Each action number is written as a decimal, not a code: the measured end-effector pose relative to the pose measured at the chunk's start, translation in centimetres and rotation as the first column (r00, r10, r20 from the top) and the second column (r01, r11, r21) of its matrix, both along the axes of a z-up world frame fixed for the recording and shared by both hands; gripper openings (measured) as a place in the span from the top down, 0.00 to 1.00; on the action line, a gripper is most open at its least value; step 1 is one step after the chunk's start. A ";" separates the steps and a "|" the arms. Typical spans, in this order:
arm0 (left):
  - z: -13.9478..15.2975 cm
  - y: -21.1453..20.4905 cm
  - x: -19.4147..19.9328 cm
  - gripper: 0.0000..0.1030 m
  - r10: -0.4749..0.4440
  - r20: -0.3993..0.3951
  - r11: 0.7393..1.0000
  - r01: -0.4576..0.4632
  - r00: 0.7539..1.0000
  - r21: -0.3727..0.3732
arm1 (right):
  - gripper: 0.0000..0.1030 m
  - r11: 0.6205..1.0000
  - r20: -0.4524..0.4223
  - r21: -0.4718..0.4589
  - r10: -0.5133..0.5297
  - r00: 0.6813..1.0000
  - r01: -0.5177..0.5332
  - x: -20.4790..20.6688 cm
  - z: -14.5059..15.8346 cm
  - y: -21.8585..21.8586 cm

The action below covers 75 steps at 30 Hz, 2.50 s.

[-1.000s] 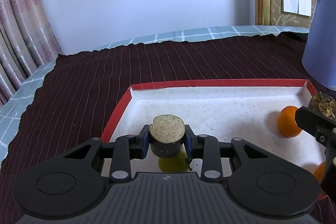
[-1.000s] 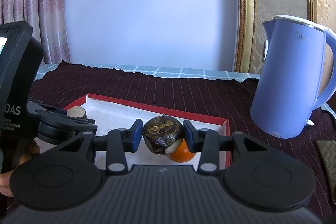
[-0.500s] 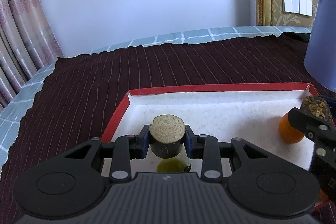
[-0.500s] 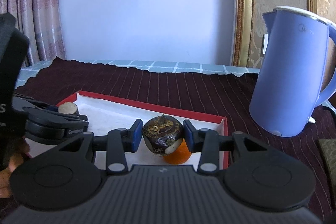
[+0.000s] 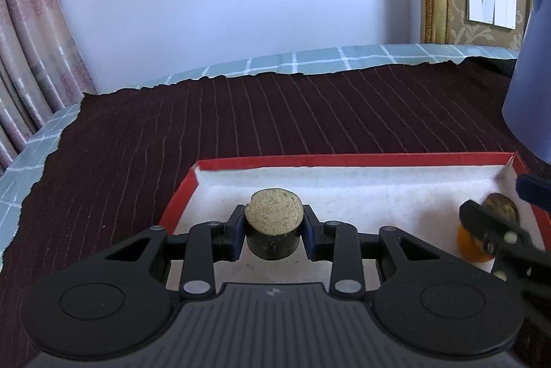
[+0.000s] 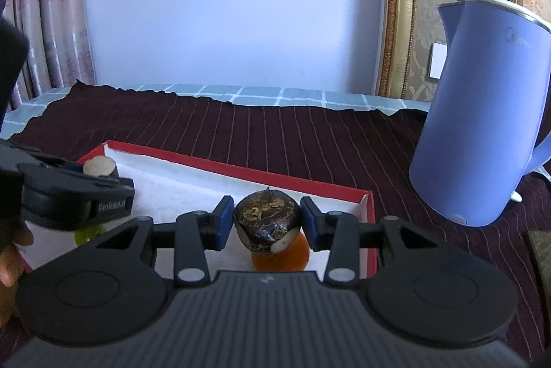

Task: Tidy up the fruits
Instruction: 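Open both grippers to drop the eggplant slice and taro piece into the tray, then move both grippers back to the items in front of the tray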

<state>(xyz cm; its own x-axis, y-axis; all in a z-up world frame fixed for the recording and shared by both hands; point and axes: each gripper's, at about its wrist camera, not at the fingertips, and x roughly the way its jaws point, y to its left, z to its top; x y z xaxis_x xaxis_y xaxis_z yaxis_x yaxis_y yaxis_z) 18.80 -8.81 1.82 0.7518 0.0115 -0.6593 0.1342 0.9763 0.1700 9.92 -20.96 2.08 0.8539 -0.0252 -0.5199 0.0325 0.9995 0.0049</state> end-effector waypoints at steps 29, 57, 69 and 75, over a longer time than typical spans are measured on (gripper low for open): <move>0.2 0.5 -2.0 0.35 0.003 0.038 1.000 -0.004 0.999 0.018 | 0.26 0.999 0.055 -0.022 -0.022 0.998 0.023 -3.2 0.4 -0.3; 0.0 6.1 -9.1 0.18 0.056 0.060 0.993 -0.050 0.997 -0.111 | 0.00 0.998 0.053 0.059 -0.020 0.998 0.017 -8.0 -0.2 0.3; -0.6 6.9 -11.1 0.18 0.056 0.081 0.993 -0.046 0.995 -0.111 | 0.00 0.999 0.049 0.051 -0.022 0.999 0.019 -9.8 -0.9 0.8; -0.9 7.1 -12.1 0.18 0.045 0.092 0.994 -0.035 0.995 -0.106 | 0.00 0.999 0.048 0.044 -0.030 0.998 0.028 -10.8 -1.2 0.8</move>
<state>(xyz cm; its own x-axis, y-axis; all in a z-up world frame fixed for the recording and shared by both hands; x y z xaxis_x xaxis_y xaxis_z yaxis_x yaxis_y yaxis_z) 6.67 -1.72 0.97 0.8111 -0.0224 -0.5845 0.0829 0.9936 0.0769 -0.88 -20.19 0.89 0.8773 -0.0292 -0.4791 0.0605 0.9969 0.0499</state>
